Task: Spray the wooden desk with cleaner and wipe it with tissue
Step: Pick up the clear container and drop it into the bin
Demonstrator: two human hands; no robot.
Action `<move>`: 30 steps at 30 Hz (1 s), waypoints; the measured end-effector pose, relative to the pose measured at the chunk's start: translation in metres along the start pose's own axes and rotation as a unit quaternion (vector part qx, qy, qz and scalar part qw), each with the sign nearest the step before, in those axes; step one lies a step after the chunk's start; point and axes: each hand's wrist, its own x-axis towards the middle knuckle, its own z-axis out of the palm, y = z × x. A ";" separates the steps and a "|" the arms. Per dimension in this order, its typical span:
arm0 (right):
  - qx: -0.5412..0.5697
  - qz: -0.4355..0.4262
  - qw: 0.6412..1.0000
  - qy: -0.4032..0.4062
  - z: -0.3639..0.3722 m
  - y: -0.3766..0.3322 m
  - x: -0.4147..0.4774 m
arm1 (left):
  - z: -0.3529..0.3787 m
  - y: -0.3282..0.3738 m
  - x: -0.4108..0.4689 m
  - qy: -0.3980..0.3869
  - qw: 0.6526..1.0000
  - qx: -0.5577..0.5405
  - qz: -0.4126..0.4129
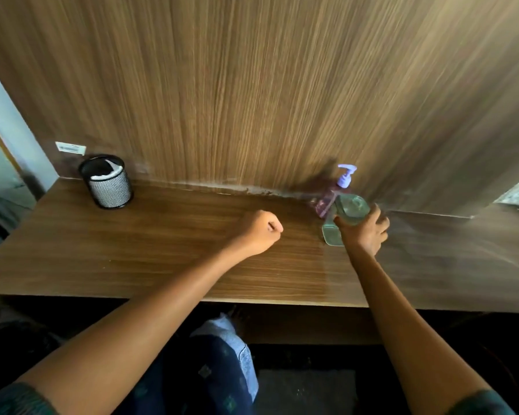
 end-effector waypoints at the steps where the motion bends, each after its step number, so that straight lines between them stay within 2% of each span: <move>1: 0.017 0.003 1.000 -0.010 0.001 0.003 0.004 | 0.001 -0.001 0.000 0.000 1.000 0.003 0.001; 5: 0.081 -0.001 0.996 -0.032 0.001 0.008 0.017 | 0.002 -0.007 -0.002 0.003 1.000 0.005 0.005; 9: 0.085 -0.020 0.996 -0.030 0.000 0.001 0.011 | -0.007 -0.014 -0.003 0.019 1.000 -0.006 0.005; 14: 0.096 -0.162 0.972 -0.138 0.005 -0.031 -0.035 | -0.028 -0.016 -0.006 0.049 0.998 0.001 0.033; 17: 0.080 -0.250 0.938 -0.228 0.011 -0.055 -0.074 | -0.049 -0.021 -0.016 0.054 0.991 0.086 0.086; 19: 0.074 -0.288 0.909 -0.291 0.014 -0.073 -0.099 | -0.067 -0.029 -0.022 0.017 0.982 0.159 0.100; 23: 0.088 -0.343 0.849 -0.392 0.027 -0.115 -0.155 | -0.112 -0.071 -0.048 -0.040 0.974 0.213 0.066; 27: 0.090 -0.348 0.793 -0.491 0.052 -0.150 -0.210 | -0.159 -0.119 -0.097 0.020 0.972 0.235 0.021; 30: 0.099 -0.335 0.729 -0.589 0.081 -0.172 -0.260 | -0.200 -0.154 -0.148 0.054 0.970 0.235 -0.026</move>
